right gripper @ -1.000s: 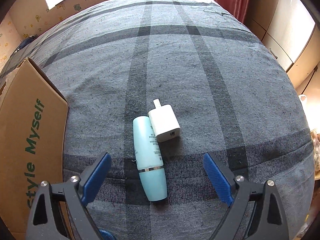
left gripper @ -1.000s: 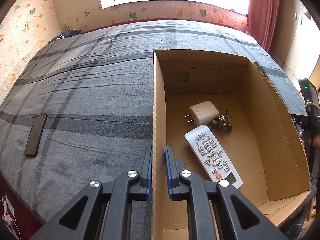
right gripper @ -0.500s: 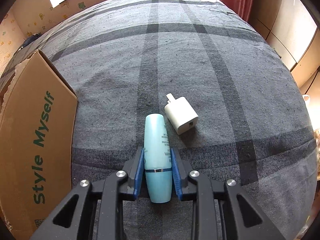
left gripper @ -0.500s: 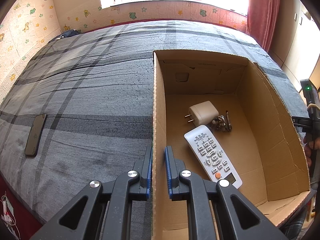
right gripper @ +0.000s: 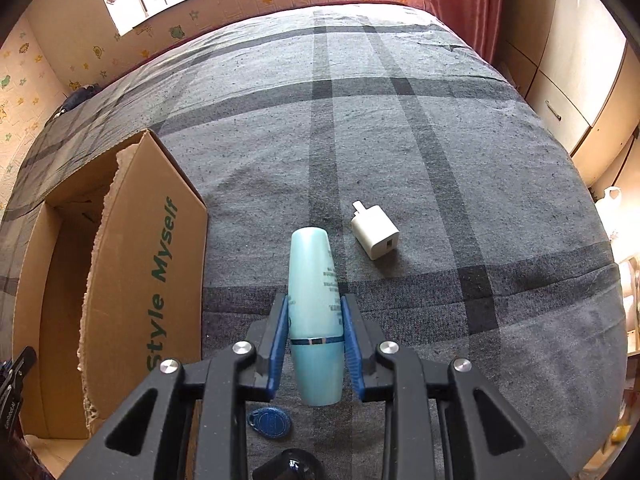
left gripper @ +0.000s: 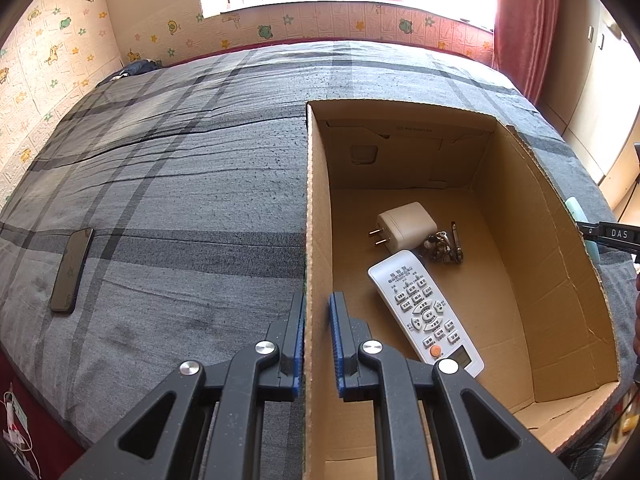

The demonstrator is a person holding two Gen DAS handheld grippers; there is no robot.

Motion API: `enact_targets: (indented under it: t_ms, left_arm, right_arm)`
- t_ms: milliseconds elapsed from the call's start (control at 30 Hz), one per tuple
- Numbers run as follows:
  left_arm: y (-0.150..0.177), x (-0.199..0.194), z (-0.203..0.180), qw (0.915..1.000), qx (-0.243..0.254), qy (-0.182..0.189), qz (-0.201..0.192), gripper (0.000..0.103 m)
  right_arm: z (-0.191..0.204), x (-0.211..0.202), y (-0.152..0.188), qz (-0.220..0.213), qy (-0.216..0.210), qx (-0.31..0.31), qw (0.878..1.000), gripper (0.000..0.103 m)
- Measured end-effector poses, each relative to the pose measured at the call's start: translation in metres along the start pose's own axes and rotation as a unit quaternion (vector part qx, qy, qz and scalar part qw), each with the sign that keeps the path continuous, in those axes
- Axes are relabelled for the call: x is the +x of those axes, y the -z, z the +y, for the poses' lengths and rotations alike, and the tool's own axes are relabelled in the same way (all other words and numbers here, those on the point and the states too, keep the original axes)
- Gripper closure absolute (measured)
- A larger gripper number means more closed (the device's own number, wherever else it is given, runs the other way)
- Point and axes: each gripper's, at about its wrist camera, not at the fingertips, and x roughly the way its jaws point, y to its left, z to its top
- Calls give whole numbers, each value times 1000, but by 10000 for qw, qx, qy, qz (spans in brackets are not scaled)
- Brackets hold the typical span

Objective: Organize rigid objects
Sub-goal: 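Lift the bottle with the right tool and carry it over the box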

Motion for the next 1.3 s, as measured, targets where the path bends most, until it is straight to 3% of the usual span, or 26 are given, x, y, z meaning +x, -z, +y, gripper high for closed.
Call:
enact_targets:
  t_ms: [333,733,1300]
  left_arm:
    - [1,0,0,10000,19,11,5,91]
    - [1,0,0,10000,22,40,1,91]
    - [0,1,1,10000,12,64,3,91]
  right_arm:
    - [19,-39,-3,-75,-117,-192,9997,75]
    - [70,-83,-9,-316,-384,-795,9956,75]
    - [144,-95,-4,-273,-846,-1513,9845,75]
